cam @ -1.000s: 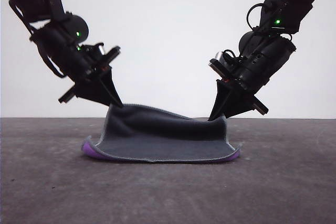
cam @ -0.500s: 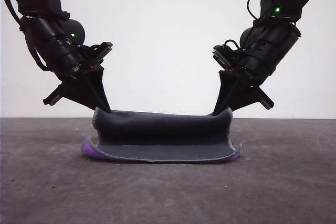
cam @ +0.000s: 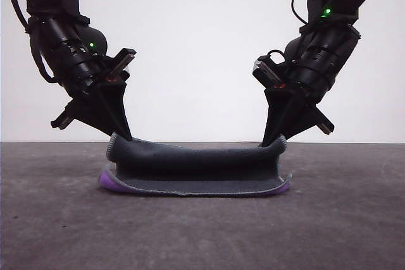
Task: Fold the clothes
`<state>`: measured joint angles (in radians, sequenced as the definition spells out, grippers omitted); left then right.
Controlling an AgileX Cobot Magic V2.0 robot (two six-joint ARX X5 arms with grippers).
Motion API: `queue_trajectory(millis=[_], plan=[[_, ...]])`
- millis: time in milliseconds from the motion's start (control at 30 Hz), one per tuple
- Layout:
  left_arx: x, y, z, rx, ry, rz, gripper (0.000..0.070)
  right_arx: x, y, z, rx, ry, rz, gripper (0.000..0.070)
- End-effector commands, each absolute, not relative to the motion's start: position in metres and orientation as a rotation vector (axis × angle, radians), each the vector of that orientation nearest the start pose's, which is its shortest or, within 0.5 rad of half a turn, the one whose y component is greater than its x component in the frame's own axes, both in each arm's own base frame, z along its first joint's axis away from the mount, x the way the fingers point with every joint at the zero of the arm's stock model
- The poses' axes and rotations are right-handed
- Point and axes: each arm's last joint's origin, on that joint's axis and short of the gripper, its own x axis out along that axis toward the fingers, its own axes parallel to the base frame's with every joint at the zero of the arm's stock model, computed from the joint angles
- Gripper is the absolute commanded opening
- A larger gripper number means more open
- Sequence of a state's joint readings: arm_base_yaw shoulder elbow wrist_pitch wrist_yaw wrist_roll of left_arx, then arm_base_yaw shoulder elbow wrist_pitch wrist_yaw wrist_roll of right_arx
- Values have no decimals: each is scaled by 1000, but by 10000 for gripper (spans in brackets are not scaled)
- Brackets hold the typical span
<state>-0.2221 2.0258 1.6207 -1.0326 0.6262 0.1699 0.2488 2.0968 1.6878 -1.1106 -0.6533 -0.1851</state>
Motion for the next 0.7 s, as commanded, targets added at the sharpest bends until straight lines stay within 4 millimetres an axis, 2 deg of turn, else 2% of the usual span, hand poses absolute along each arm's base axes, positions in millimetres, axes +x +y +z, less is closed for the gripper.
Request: queue_trajectory(millis=[0, 367, 400, 500, 533, 567, 600, 667], plan=[[386, -106, 212, -143, 1364, -826, 4, 392, 121, 199, 154, 1444, 874, 7], [383, -104, 211, -149, 1401, -824, 4, 387, 120, 199, 158, 1491, 875, 24], [383, -104, 211, -149, 1402, -824, 4, 387, 120, 199, 158, 1491, 876, 63], [382, -104, 211, -150, 1403, -824, 7, 386, 120, 199, 164, 1495, 879, 272], [382, -104, 211, -151, 1405, -823, 38, 386, 121, 199, 169, 1496, 882, 340], [382, -104, 211, -153, 1407, -821, 86, 386, 121, 199, 175, 1498, 887, 408], [382, -104, 211, -153, 1411, -821, 173, 386, 121, 199, 188, 1497, 898, 450], [382, -104, 211, -155, 1414, -819, 318, 386, 121, 200, 203, 1494, 911, 475]])
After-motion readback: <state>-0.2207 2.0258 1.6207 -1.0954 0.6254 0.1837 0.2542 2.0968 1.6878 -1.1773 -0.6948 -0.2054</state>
